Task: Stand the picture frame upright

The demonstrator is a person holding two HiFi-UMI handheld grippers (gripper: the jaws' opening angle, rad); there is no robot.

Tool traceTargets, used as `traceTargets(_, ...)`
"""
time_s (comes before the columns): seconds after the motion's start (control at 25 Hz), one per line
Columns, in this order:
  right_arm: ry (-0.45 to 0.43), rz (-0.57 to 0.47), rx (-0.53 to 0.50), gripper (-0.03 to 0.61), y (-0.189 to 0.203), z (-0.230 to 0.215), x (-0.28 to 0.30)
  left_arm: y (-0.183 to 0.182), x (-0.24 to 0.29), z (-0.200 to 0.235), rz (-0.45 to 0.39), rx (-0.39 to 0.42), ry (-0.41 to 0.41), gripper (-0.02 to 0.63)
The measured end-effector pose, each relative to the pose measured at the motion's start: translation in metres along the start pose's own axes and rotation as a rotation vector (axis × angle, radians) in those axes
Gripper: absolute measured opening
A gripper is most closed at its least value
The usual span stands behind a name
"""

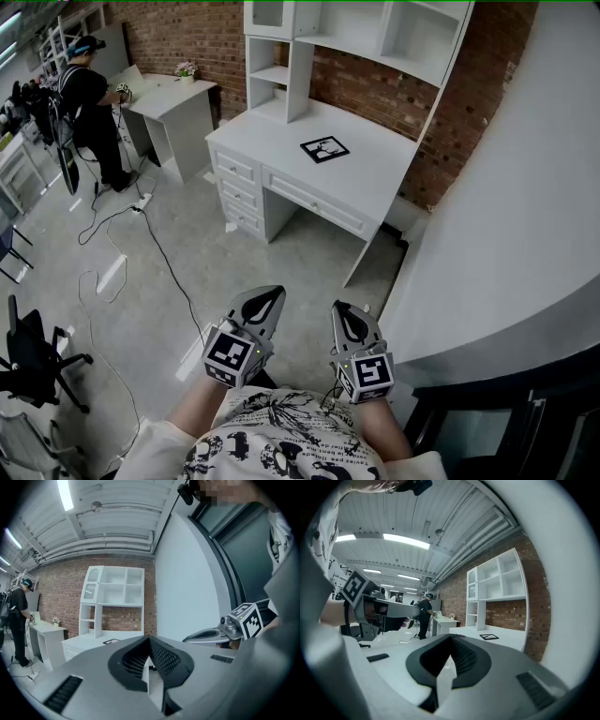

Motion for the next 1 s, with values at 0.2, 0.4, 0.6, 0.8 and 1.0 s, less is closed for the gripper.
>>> traceTargets(0.2,0.001,0.000,0.000,0.003,0.004,-0.001,0.006,0.006,0.007,0.006,0.033,-0.004,0.007,0.006)
traceTargets(0.4,-0.001,0.011,-0.002,0.003,0.008,-0.004,0.008,0.011,0.011,0.005,0.032,-0.028,0.008,0.005)
traceTargets(0.6,0.016,0.005,0.048,0.003,0.009,-0.013,0.010,0.013,0.020,0.008,0.043,-0.053,0.007,0.005)
traceTargets(0.8,0.023,0.005,0.080,0.003,0.017,-0.023,0.013,0.019,0.030,0.008,0.052,-0.052,0.008,0.005)
traceTargets(1.0,0.022,0.027,0.120,0.003,0.027,-0.031,0.033,0.028,0.044,0.021,0.060,-0.055,0.011,0.005)
Point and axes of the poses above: the fingertips, and each gripper's own axes: x forward along the fingers, z to its left, y out of its underside, the point moved 6 cm from there along -x, backward along the fingers, and after that the axes turned 5 degrees about z, right-handed, at the moved point
